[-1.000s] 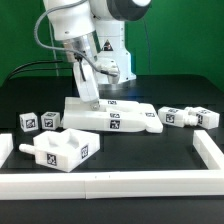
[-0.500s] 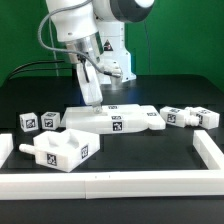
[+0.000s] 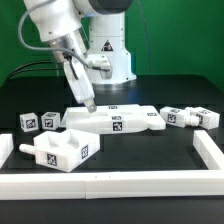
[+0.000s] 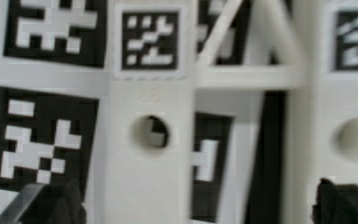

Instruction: Assemble chair

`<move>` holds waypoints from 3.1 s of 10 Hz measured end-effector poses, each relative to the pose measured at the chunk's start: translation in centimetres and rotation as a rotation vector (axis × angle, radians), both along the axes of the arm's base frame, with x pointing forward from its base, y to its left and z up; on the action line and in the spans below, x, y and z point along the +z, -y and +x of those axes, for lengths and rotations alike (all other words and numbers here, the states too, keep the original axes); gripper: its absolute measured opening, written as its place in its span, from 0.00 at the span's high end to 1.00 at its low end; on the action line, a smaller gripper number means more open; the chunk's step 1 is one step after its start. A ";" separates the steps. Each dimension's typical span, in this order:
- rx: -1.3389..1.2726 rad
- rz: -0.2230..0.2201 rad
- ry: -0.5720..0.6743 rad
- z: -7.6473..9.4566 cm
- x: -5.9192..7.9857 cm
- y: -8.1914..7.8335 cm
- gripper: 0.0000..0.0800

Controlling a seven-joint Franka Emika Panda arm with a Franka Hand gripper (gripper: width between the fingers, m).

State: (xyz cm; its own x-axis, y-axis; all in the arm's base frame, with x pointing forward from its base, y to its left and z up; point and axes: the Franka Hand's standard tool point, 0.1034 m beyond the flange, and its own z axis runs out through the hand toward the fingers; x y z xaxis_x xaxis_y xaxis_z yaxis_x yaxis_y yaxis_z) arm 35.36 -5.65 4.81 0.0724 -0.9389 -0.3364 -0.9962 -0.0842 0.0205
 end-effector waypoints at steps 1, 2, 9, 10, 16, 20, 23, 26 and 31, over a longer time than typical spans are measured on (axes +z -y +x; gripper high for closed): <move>0.004 -0.004 0.000 -0.2 -0.2 0.0 0.19; 0.004 -0.003 -0.003 -0.3 -0.3 0.0 0.19; 0.220 0.111 0.013 6.8 4.2 1.1 0.19; 0.214 0.108 0.011 6.5 3.9 1.2 0.19; 0.410 0.083 0.070 10.6 4.6 4.2 0.19; 0.492 0.080 0.075 11.7 4.9 4.1 0.19; 0.533 0.029 0.100 12.7 2.8 5.7 0.19; 0.592 -0.177 0.217 15.3 2.8 5.2 0.19; 0.750 -0.259 0.242 14.2 1.4 6.6 0.19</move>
Offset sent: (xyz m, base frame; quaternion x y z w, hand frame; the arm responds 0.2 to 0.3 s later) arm 0.0000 0.0000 0.0000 0.0000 0.0000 0.0000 1.0000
